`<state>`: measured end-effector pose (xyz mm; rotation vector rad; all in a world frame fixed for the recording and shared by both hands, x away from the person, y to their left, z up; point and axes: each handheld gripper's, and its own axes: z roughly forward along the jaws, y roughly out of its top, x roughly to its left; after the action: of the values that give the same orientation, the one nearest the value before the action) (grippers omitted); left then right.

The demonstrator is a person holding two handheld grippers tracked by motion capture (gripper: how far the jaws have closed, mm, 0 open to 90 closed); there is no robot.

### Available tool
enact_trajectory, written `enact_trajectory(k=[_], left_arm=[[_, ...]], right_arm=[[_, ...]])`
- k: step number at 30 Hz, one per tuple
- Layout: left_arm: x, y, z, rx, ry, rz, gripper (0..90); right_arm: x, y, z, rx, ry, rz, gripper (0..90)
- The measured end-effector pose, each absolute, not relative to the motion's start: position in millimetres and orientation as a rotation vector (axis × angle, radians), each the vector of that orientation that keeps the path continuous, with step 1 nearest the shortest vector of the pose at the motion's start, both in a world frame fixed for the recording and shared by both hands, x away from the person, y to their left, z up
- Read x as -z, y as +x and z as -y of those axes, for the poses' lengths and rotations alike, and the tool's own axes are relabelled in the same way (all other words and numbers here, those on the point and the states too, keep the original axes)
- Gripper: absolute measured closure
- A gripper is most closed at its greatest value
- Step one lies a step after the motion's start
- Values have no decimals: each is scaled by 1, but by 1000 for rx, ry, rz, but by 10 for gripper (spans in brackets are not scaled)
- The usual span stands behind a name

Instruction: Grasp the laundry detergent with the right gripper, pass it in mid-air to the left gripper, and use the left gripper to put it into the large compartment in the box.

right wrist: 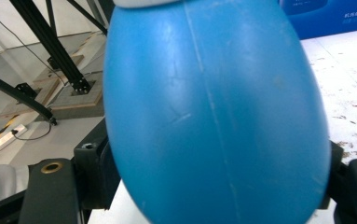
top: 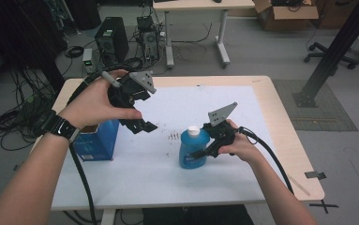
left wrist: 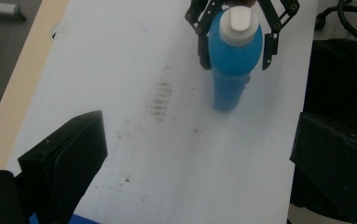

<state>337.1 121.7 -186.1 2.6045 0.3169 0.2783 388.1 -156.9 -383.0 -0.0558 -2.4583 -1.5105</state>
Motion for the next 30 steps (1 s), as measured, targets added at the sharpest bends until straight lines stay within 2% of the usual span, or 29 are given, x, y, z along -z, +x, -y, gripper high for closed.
enact_trajectory(k=[30], left_arm=[[185,337,-121,-278,2603,-304,40]], right_arm=[[384,389,160,1535,-70,2465,340]])
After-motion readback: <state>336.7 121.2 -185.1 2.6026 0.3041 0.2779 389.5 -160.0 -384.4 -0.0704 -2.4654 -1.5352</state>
